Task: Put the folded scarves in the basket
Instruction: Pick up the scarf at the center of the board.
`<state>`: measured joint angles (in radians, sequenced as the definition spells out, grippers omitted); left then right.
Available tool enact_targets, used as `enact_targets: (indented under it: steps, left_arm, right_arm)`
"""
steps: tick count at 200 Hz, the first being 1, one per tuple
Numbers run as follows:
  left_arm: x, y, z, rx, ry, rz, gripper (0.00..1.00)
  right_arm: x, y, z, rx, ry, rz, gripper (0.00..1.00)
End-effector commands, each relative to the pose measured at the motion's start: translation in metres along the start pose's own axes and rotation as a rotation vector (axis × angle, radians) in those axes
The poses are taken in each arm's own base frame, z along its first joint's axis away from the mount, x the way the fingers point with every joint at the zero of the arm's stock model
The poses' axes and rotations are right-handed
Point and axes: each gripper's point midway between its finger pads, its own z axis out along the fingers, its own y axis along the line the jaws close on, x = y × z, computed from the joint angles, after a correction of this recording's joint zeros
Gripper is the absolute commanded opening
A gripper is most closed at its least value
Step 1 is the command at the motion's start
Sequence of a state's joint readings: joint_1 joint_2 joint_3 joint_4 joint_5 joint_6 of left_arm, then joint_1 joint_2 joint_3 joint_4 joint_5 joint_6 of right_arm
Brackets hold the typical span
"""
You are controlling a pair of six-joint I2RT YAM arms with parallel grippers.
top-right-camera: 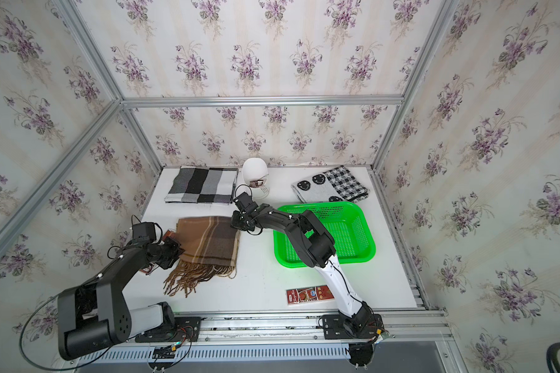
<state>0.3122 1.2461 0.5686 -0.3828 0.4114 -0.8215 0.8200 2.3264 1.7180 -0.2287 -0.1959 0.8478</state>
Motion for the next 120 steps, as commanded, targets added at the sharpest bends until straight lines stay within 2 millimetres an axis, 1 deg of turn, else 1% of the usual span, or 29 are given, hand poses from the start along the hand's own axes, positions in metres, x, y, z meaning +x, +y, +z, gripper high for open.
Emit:
enact_targets:
  steps: [1, 29, 51, 76, 101, 120]
  left_arm:
    - [0.007, -0.002, -0.013, -0.021, 0.014, 0.014, 0.0]
    - [0.013, -0.026, -0.026, 0.041, 0.042, 0.053, 0.0]
    - [0.019, -0.047, -0.036, 0.069, 0.049, 0.101, 0.0]
    - [0.022, -0.067, -0.048, 0.108, 0.037, 0.131, 0.0]
    - [0.023, -0.079, -0.056, 0.113, 0.023, 0.164, 0.0]
    - [0.028, -0.077, -0.051, 0.1, 0.043, 0.169, 0.0]
  right_arm:
    - [-0.001, -0.008, -0.013, 0.069, -0.019, -0.032, 0.0]
    - [-0.014, 0.005, -0.038, 0.061, -0.075, -0.081, 0.0]
    - [-0.019, 0.015, -0.055, 0.066, -0.105, -0.127, 0.0]
    - [-0.019, 0.016, -0.067, 0.084, -0.111, -0.158, 0.0]
    - [-0.024, 0.02, -0.083, 0.087, -0.143, -0.174, 0.0]
    - [-0.028, 0.019, -0.088, 0.102, -0.157, -0.17, 0.0]
